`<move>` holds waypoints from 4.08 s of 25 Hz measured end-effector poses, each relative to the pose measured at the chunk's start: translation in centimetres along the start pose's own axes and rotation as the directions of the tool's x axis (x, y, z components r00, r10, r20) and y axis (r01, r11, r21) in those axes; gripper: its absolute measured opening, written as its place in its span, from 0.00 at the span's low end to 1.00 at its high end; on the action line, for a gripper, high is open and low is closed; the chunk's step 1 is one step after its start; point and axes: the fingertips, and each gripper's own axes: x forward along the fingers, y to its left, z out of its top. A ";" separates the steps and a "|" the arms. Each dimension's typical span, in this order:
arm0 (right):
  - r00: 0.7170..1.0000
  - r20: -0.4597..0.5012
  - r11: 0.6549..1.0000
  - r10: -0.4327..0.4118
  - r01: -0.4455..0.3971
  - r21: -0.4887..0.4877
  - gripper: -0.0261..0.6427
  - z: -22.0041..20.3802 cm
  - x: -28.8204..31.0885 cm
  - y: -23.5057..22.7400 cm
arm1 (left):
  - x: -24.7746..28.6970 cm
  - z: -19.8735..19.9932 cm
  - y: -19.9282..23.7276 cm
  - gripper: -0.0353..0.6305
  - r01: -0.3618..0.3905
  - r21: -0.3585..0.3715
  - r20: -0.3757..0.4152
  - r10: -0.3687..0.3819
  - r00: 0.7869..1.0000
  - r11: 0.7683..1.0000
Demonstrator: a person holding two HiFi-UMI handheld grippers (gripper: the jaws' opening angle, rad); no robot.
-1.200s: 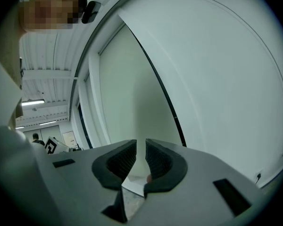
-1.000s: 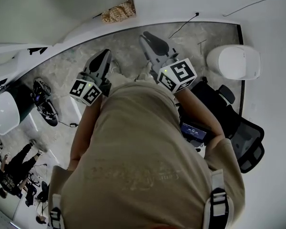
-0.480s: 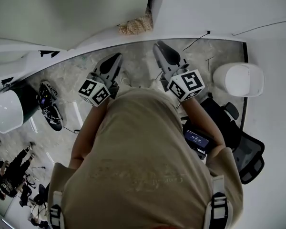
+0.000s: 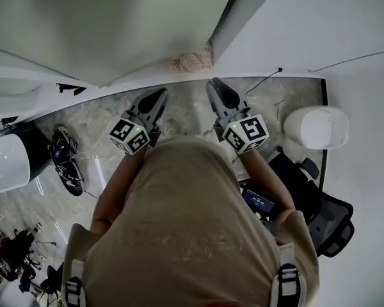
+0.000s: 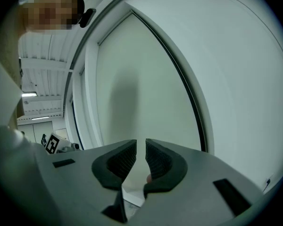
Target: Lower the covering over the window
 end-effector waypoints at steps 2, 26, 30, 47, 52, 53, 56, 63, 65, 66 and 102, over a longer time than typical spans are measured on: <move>1.000 0.005 1.000 -0.014 0.014 0.003 0.11 -0.4 0.9 0.7 | -0.8 0.2 0.9 0.08 0.015 0.004 -0.011 -0.015 1.000 1.000; 0.996 0.047 0.997 -0.078 0.079 -0.004 0.11 -0.2 5.8 1.3 | -0.6 1.5 6.8 0.08 0.073 -0.015 -0.071 -0.074 0.995 0.997; 0.995 0.069 0.997 -0.077 0.078 -0.012 0.11 1.2 5.6 -0.9 | 2.0 2.1 6.3 0.08 0.068 -0.013 -0.064 -0.069 0.996 0.998; 0.975 0.219 0.999 0.039 -0.039 -0.003 0.11 9.3 1.0 -10.5 | 14.6 1.0 -0.2 0.08 0.053 -0.039 -0.107 -0.057 0.993 0.998; 0.971 0.231 0.996 0.065 -0.075 0.037 0.11 9.1 -0.2 -13.2 | 17.8 -0.4 -0.6 0.08 0.059 -0.050 -0.115 -0.064 0.991 0.997; 0.971 0.229 0.996 0.067 -0.076 0.034 0.11 9.0 -0.6 -13.6 | 18.5 -0.7 -0.9 0.08 0.062 -0.050 -0.117 -0.067 0.991 0.997; 0.972 0.224 0.996 0.072 -0.080 0.029 0.11 9.0 -1.6 -14.7 | 20.3 -1.0 -1.7 0.08 0.074 -0.047 -0.117 -0.079 0.990 0.996; 0.971 0.233 0.996 0.053 -0.067 0.053 0.11 9.1 -2.5 -16.1 | 23.2 0.9 -1.5 0.08 0.085 -0.015 -0.101 -0.086 0.991 0.996; 0.972 0.231 0.996 0.042 -0.058 0.062 0.11 9.0 -2.7 -16.5 | 24.0 2.3 -0.8 0.08 0.074 0.003 -0.085 -0.074 0.994 0.997; 0.973 0.227 0.996 0.041 -0.057 0.065 0.11 8.9 -2.6 -16.7 | 24.4 3.1 -0.3 0.08 0.071 0.018 -0.073 -0.069 0.995 0.997; 0.925 0.273 0.964 -0.264 0.261 0.047 0.11 11.6 8.1 -18.3 | 42.2 14.3 5.8 0.09 0.438 0.324 -0.210 -0.387 0.898 0.839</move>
